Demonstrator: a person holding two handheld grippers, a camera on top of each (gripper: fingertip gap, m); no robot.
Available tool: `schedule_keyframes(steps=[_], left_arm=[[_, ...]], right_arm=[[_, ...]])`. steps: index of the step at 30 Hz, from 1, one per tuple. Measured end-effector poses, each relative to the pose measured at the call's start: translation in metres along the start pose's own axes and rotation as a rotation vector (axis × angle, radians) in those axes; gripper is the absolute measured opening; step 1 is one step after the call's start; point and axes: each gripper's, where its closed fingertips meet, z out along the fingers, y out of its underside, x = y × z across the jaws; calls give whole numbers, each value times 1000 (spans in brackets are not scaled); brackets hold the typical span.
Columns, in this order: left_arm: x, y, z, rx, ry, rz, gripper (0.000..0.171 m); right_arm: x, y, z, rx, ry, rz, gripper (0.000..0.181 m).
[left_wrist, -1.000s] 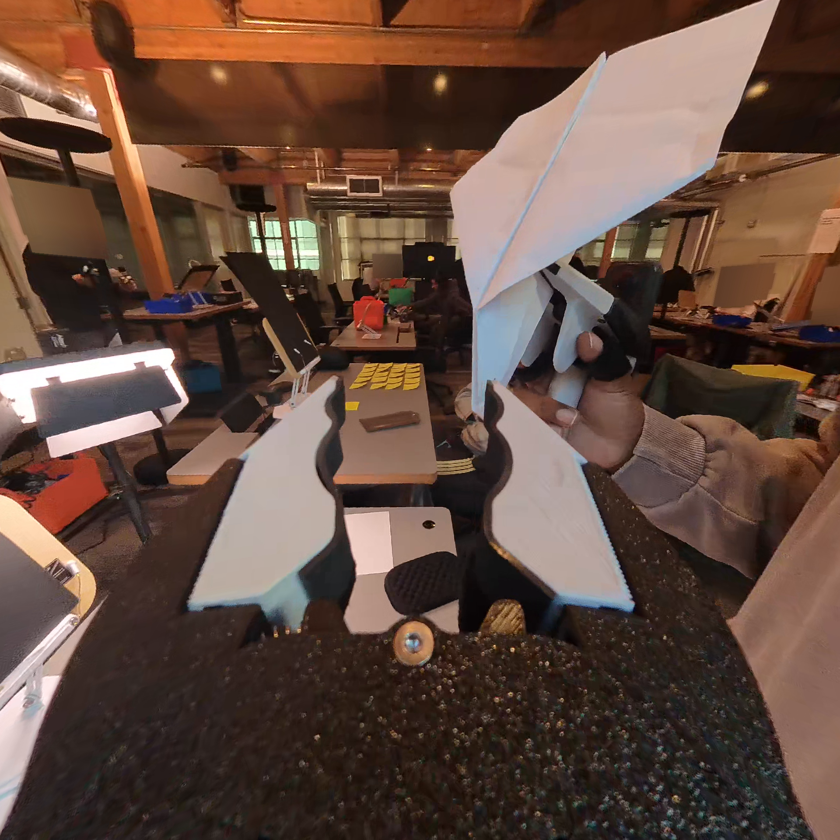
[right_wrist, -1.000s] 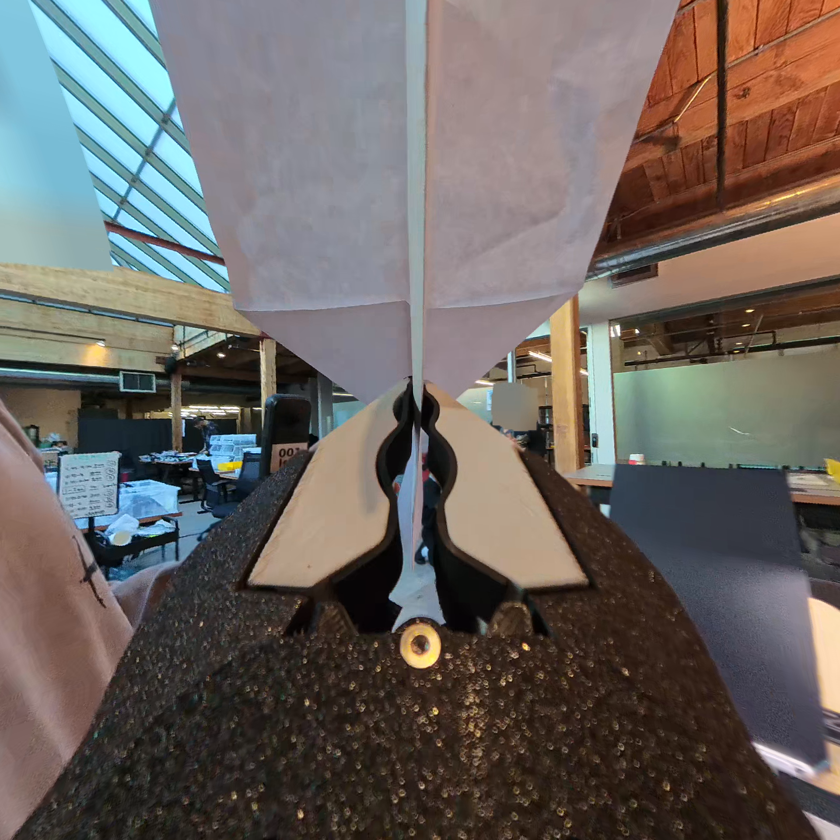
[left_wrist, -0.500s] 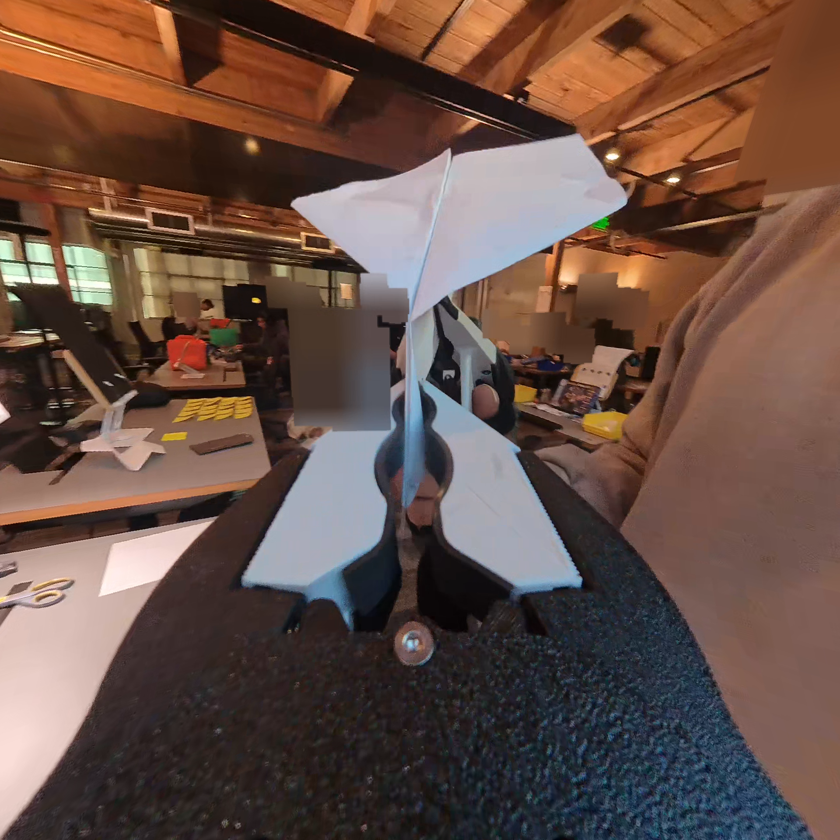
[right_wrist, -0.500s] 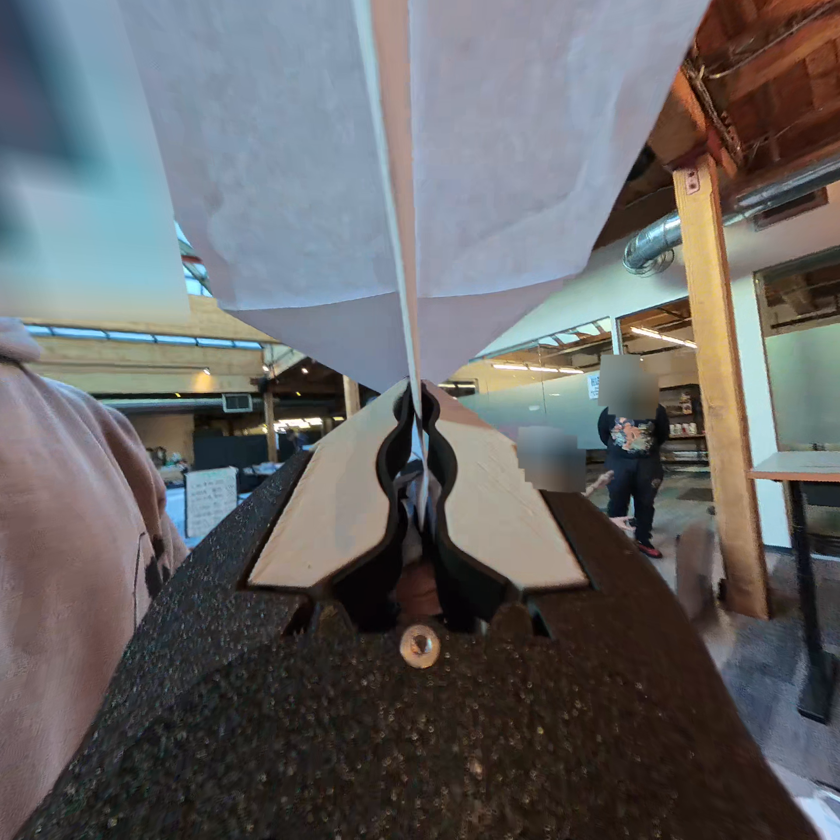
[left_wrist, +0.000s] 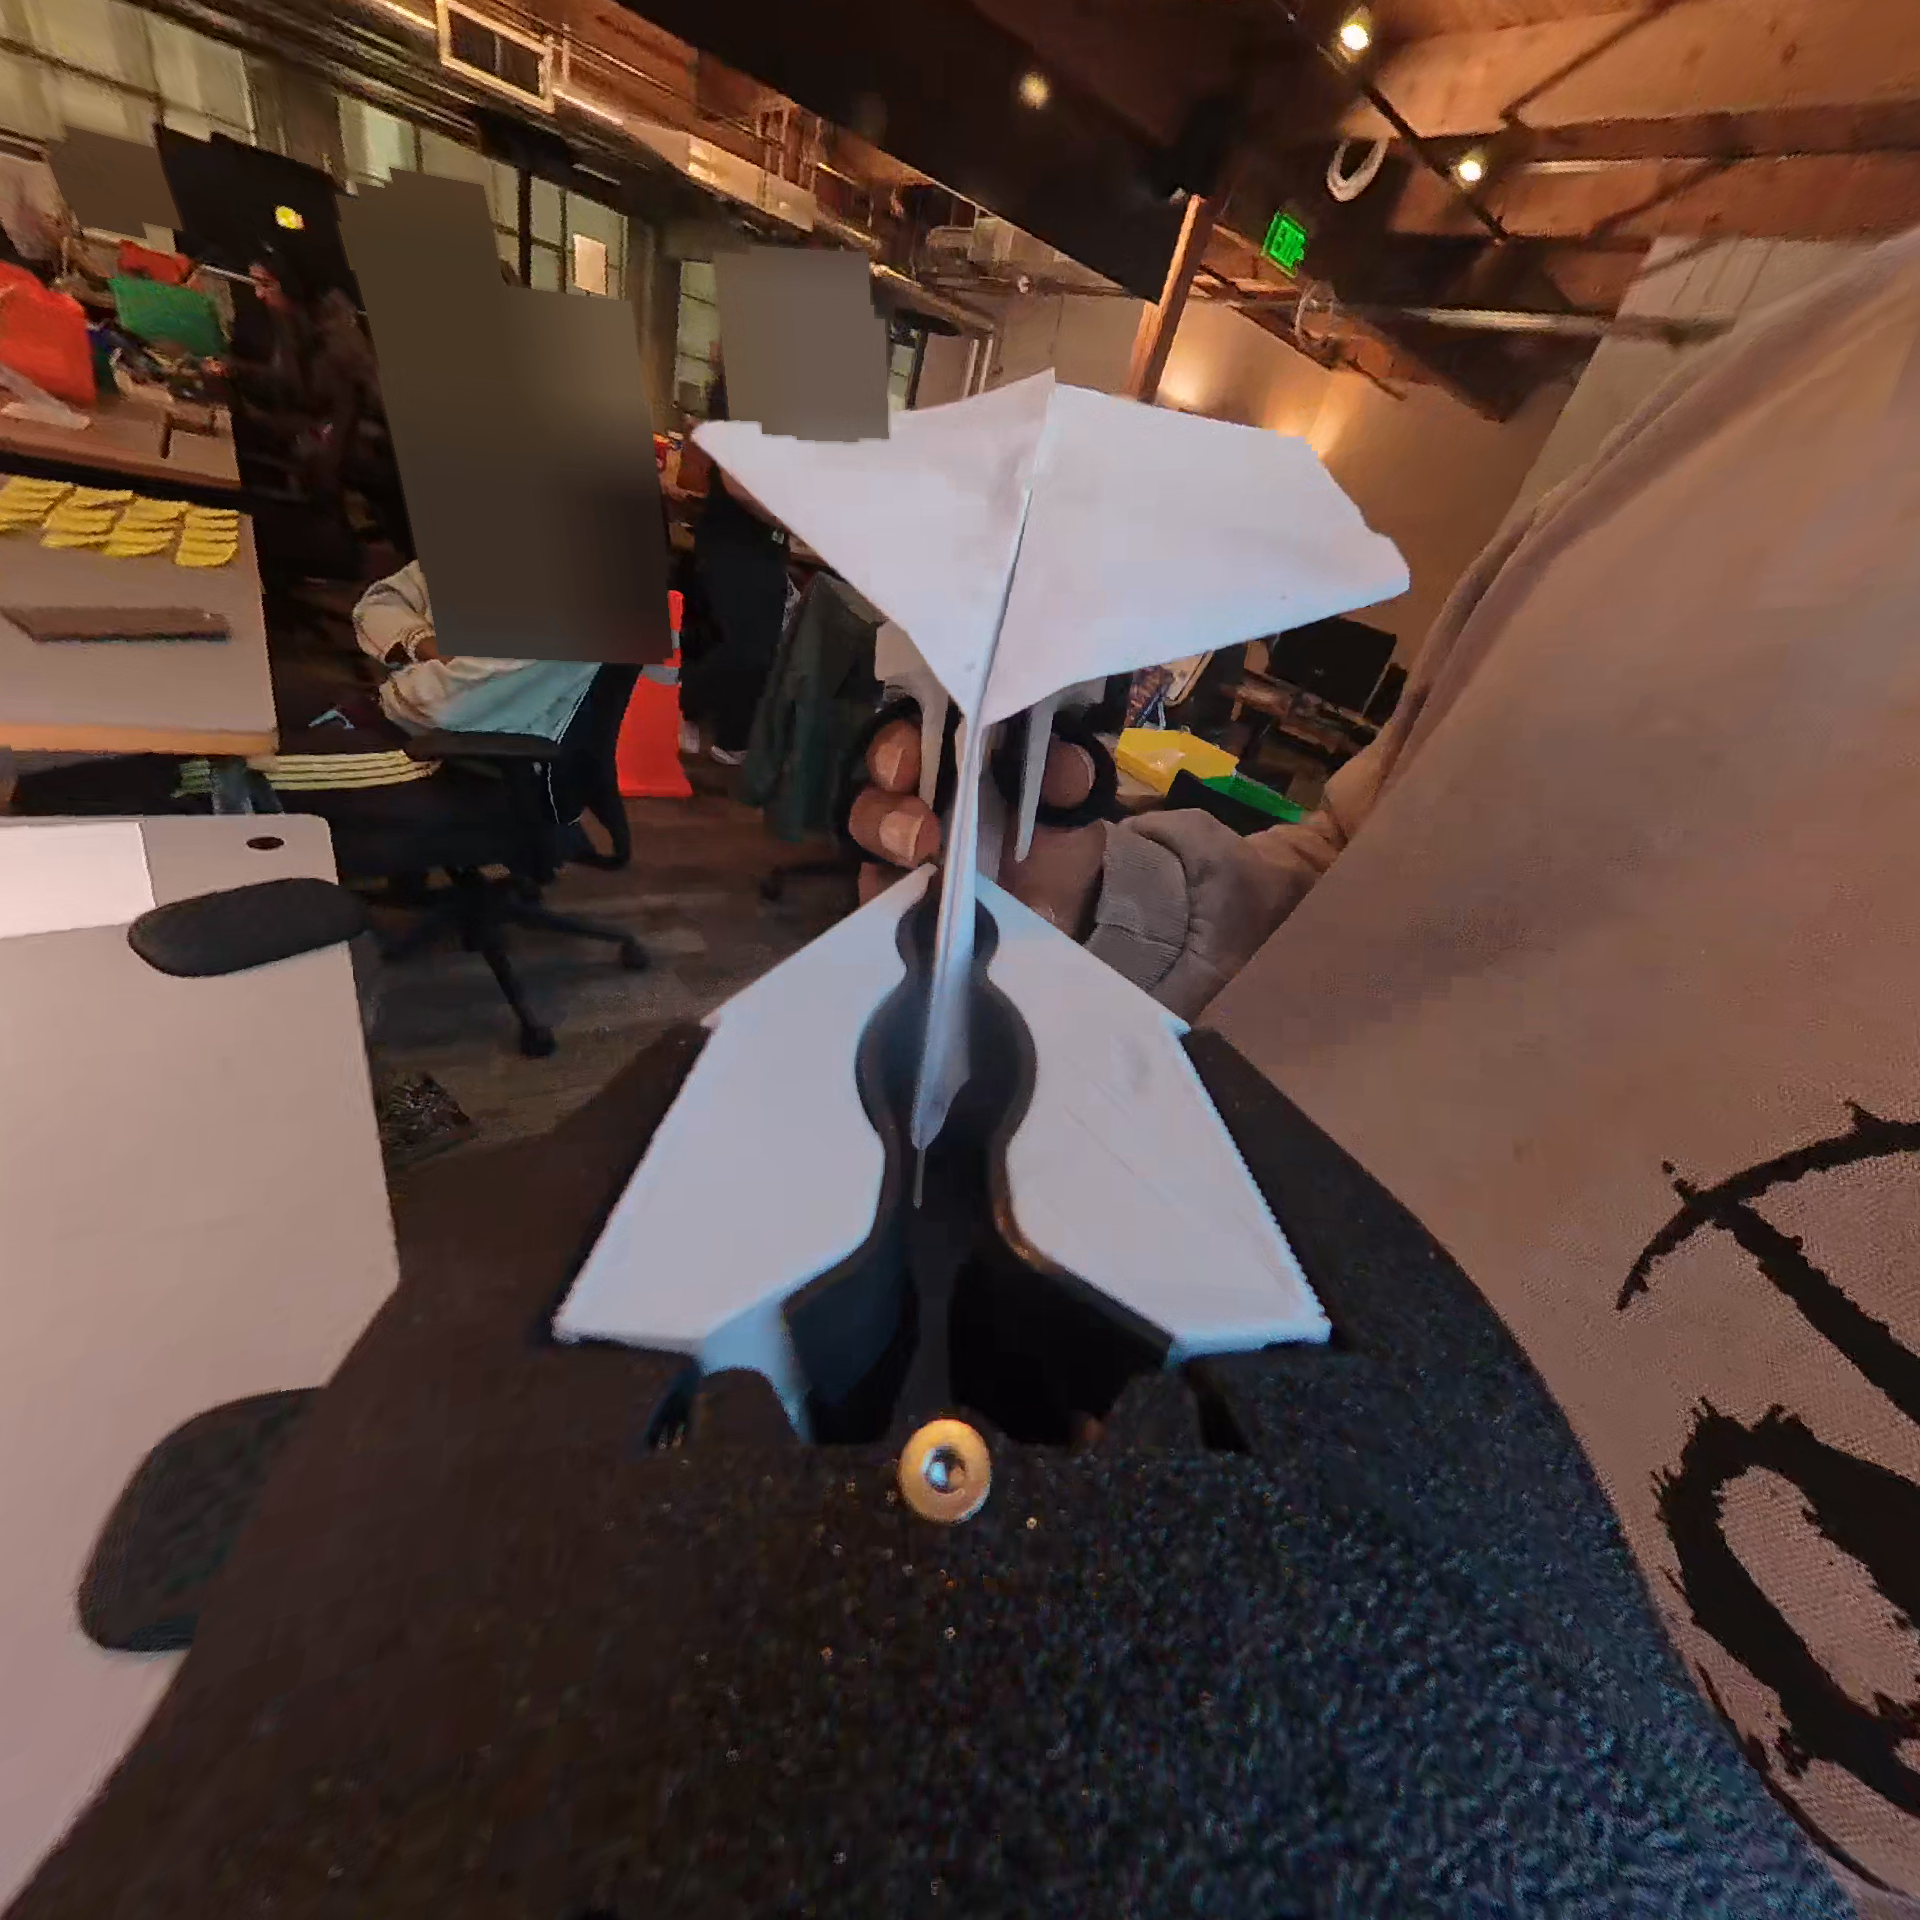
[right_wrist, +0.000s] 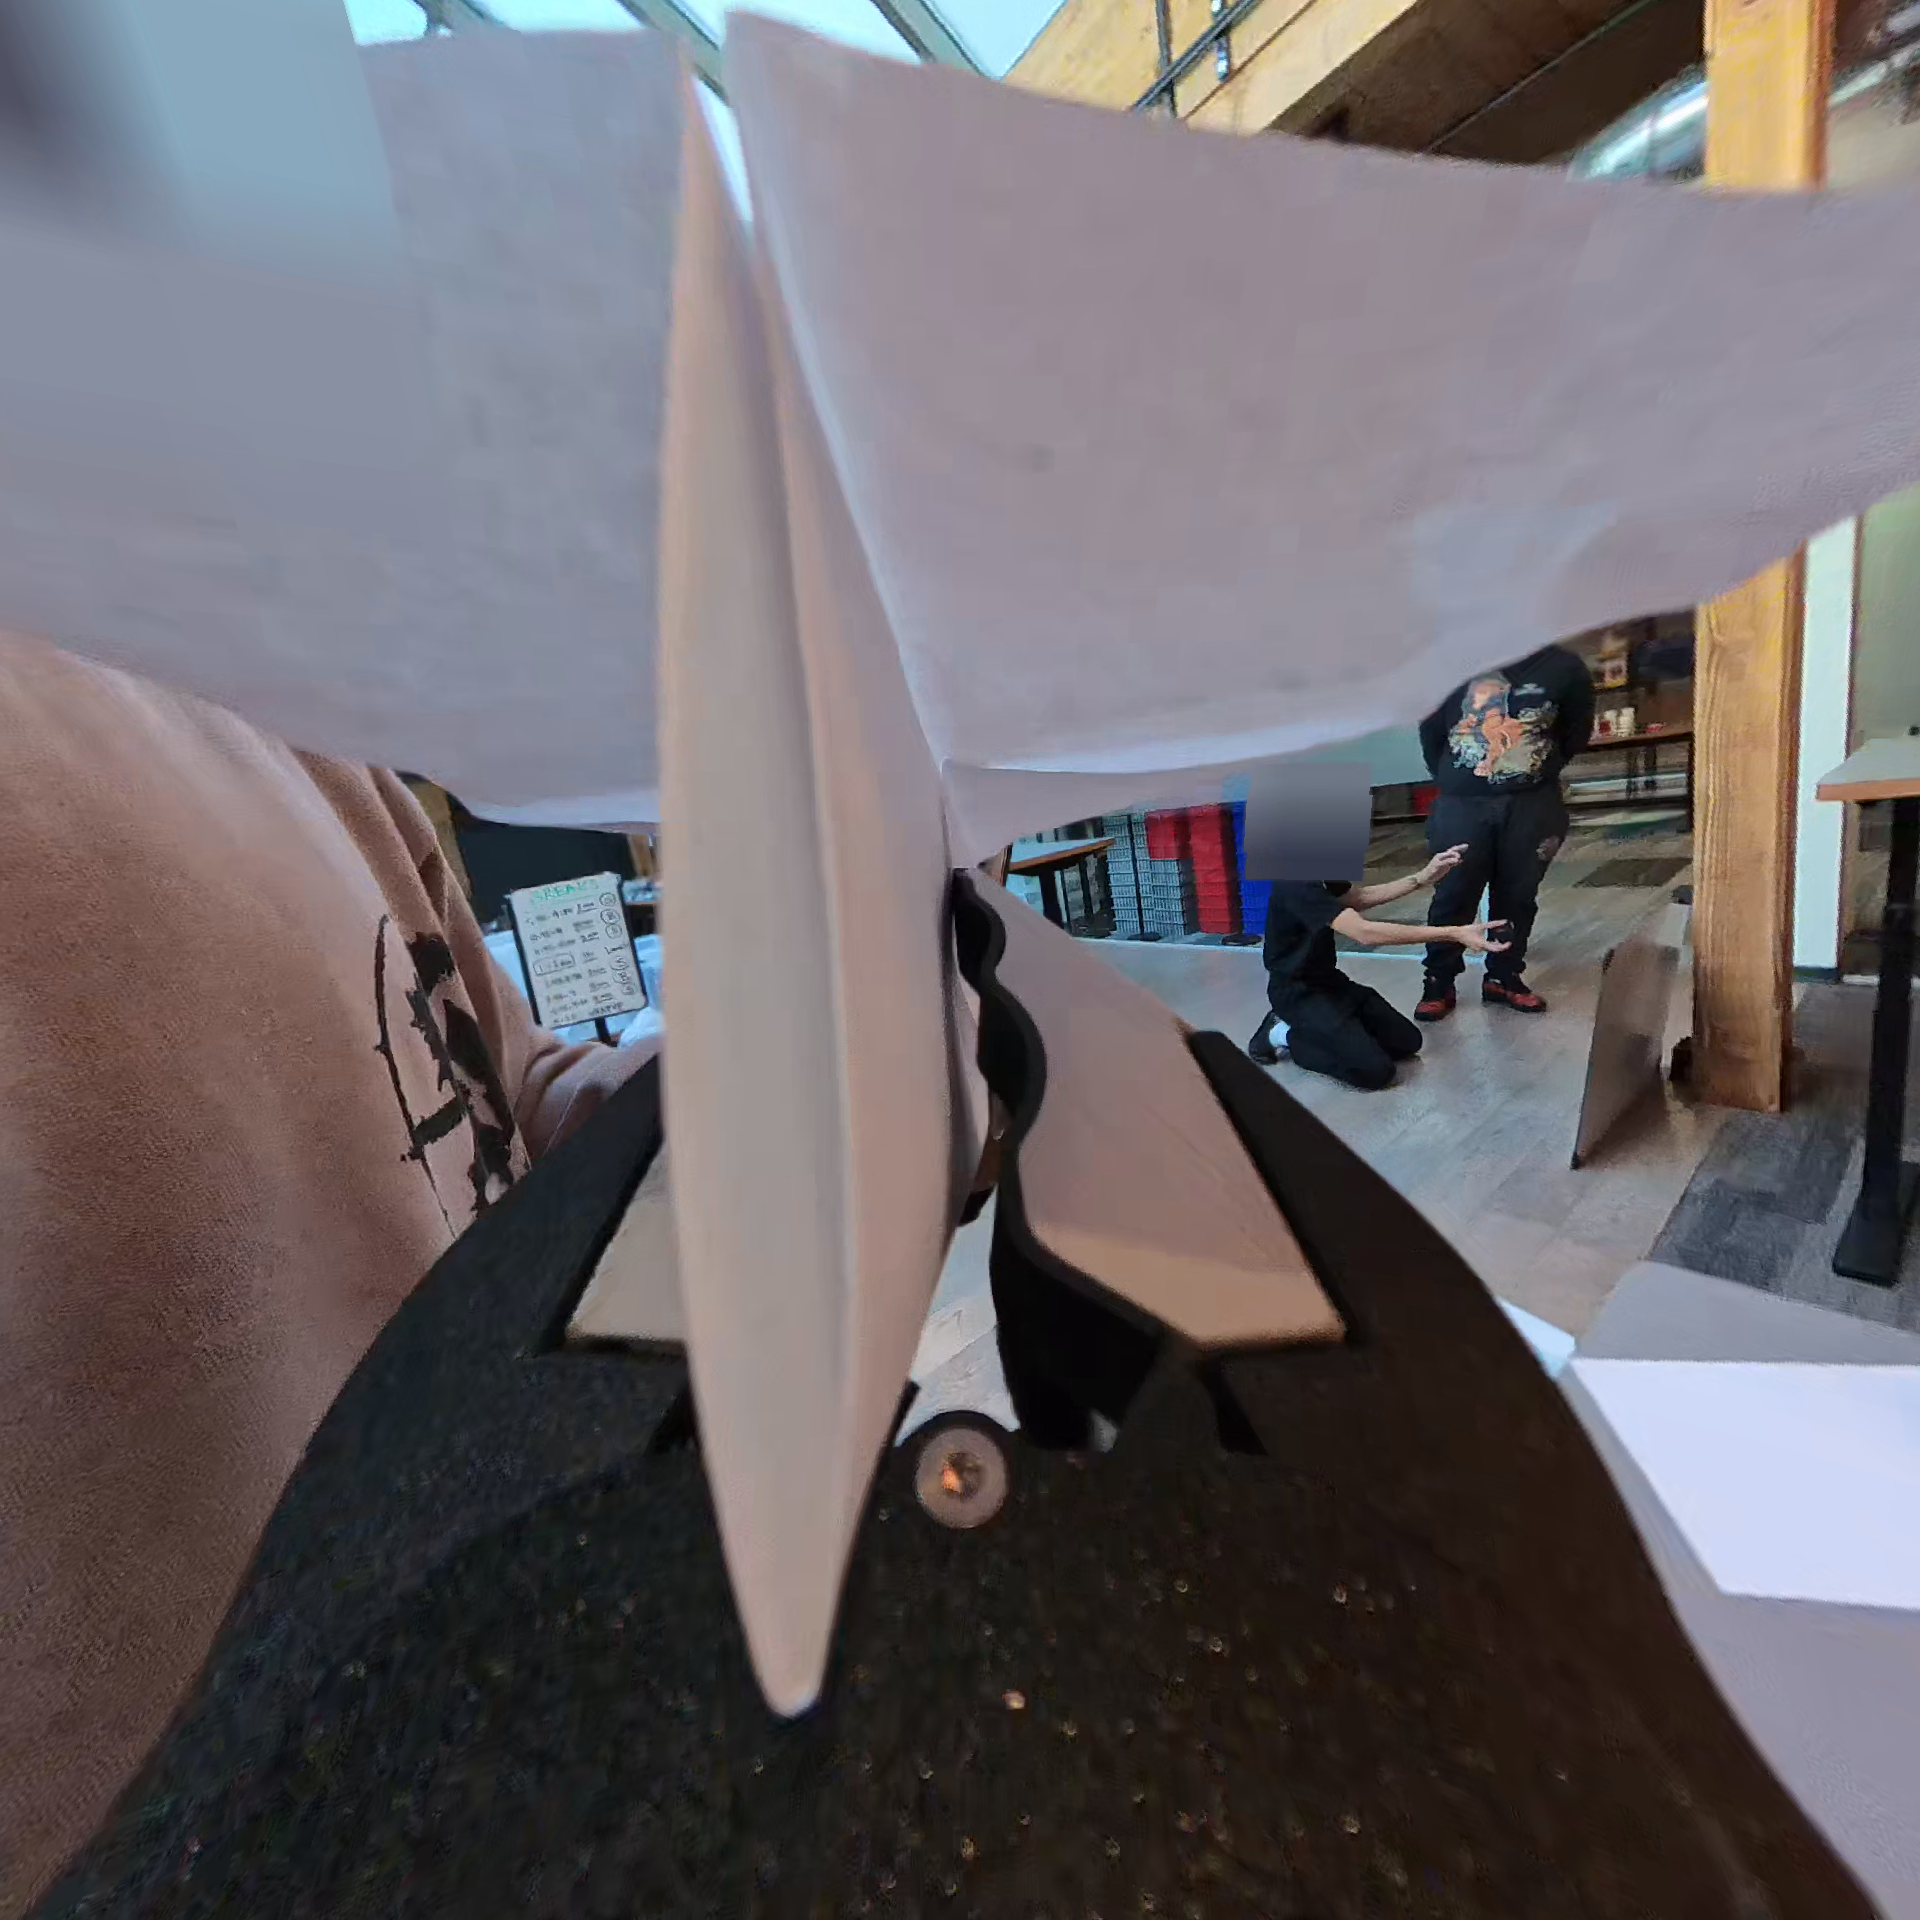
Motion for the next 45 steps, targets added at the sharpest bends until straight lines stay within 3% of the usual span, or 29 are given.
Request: schedule_keyframes(steps=[6, 10, 15, 21, 24, 26, 28, 31, 34, 38, 45], left_arm=[[59, 35, 36, 163, -109, -57, 8], [95, 25, 8, 238, -277, -14, 15], [92, 30, -115, 235, -746, 50, 27], [122, 29, -304, 329, -1316, 189, 43], [144, 32, -386, 369, -1437, 150, 56], [159, 37, -434, 369, -1488, 118, 61], [171, 47, -481, 333, -1562, 111, 44], [183, 55, -531, 314, -1584, 93, 36], [186, 54, -558, 293, -1593, 136, 28], [168, 48, -564, 285, -1595, 246, 20], [96, 6, -508, 282, -1534, 335, 17]], right_arm=[[-64, 15, -54, 38, 47, 12, 0], [-98, -1, -51, 78, 2, -4, 0], [-119, -36, -20, 164, 5, -149, 0], [-115, -68, 39, 268, 60, -312, 0], [-103, -91, 84, 347, 101, -382, 0], [-94, -89, 122, 372, 121, -397, 0], [-84, -72, 163, 378, 143, -385, 0], [-82, -49, 211, 380, 157, -341, 0], [-78, -32, 237, 297, 153, -374, 0], [-53, -32, 232, 243, 189, -412, 0], [16, -42, 178, 262, 281, -414, 0]])
